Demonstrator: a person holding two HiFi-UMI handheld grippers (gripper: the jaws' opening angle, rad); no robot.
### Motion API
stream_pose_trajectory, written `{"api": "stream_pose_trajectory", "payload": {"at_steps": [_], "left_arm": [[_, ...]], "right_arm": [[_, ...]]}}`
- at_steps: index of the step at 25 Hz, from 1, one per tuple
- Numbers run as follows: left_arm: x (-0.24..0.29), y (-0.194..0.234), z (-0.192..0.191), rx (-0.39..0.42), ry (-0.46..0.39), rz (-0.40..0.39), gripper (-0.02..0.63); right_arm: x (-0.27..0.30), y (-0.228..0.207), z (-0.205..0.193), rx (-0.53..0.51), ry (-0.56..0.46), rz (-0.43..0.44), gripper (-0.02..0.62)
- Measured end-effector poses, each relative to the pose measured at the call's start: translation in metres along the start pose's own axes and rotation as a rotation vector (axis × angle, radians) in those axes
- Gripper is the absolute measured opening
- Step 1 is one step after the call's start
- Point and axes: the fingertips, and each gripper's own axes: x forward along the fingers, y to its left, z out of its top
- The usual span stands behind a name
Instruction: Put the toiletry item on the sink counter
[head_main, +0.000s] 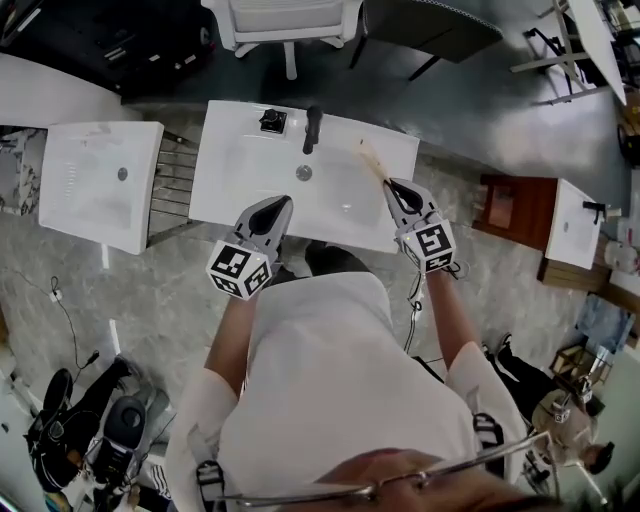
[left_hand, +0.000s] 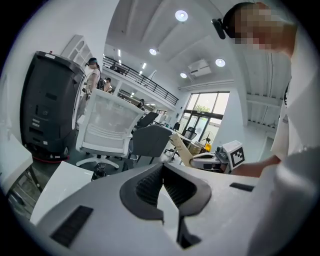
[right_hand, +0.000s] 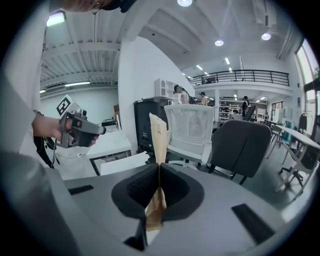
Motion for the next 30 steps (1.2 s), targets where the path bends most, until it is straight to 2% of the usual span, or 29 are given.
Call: {"api": "stream_pose_trajectory", "payload": {"at_steps": [14,30], "left_arm": [[0.015,-0.004,-0.015,-0.057,-0.004,0.095,0.003],[0.031,0.005,-0.029,-0.096,0.032,0.12,0.003]], "right_arm": [[0.065,-0.032,-0.053,-0.196,0.158,0.125,0.012],[0.138,-0.055,-0.105,-0.355,0.318,0.202,0.012]]}}
